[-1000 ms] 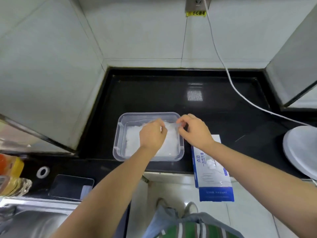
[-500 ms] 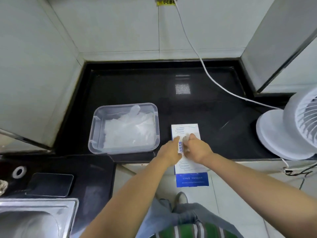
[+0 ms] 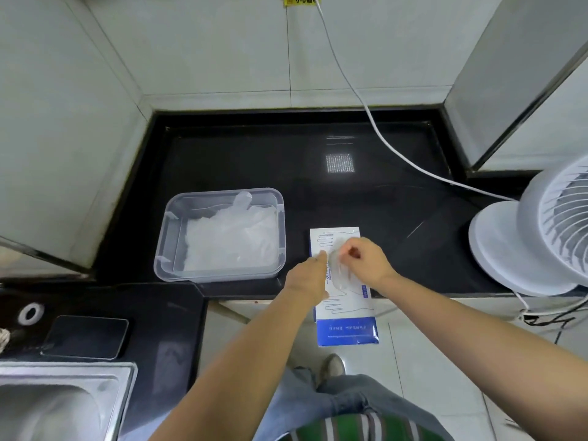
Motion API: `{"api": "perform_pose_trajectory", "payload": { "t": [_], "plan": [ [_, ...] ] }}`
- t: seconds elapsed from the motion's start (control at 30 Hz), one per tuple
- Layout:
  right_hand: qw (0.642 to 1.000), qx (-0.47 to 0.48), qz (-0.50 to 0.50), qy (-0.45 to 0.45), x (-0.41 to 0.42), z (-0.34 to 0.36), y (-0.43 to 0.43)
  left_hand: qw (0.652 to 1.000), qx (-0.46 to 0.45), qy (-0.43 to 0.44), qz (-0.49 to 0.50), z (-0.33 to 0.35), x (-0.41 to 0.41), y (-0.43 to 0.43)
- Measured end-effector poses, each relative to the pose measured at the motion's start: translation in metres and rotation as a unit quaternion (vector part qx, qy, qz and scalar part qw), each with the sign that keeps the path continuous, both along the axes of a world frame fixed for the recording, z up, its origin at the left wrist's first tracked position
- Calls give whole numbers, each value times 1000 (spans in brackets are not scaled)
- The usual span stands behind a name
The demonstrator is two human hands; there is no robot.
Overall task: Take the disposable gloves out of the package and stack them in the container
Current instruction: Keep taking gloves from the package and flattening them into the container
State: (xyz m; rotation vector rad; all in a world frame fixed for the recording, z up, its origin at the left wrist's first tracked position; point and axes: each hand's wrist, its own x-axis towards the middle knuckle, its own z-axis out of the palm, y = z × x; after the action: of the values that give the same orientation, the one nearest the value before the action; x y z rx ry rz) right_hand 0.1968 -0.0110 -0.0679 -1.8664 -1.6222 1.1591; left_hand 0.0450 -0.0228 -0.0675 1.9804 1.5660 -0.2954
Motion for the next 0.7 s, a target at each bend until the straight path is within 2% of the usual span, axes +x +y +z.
{"api": "perform_pose_trajectory", "payload": {
  "t": [0.07, 0.17, 0.27, 0.33, 0.4, 0.47, 0.53, 0.6, 0.63, 0.67, 0.7],
  "plan": [
    [990, 1, -70, 126, 7, 11, 6, 1000, 3, 1, -2, -1, 2, -1],
    [952, 3, -151, 264, 12, 32, 21, 1000, 6, -19, 1, 0, 3, -1],
    [935, -15, -165, 314, 10, 49, 34, 999, -13, -42, 9, 3, -2, 4],
    [936, -33, -148, 318, 8, 54, 33, 982, -42, -144, 119, 9, -4, 8],
    [946, -42, -135, 293, 6, 54, 30, 916, -76, -276, 281, 21, -6, 12],
    [954, -41, -129, 267, 4, 48, 26, 824, -100, -393, 395, 35, -8, 18],
    [951, -55, -126, 278, 0, 46, 23, 746, -104, -477, 454, 54, -7, 21],
    [949, -63, -118, 284, -5, 47, 21, 679, -108, -522, 506, 67, -9, 24],
    [949, -62, -113, 289, -8, 48, 21, 651, -112, -537, 524, 69, -11, 27],
    [949, -59, -107, 292, -11, 50, 22, 647, -110, -541, 526, 71, -14, 31],
    [949, -56, -103, 293, -12, 51, 22, 665, -106, -530, 515, 72, -18, 33]
  ]
}}
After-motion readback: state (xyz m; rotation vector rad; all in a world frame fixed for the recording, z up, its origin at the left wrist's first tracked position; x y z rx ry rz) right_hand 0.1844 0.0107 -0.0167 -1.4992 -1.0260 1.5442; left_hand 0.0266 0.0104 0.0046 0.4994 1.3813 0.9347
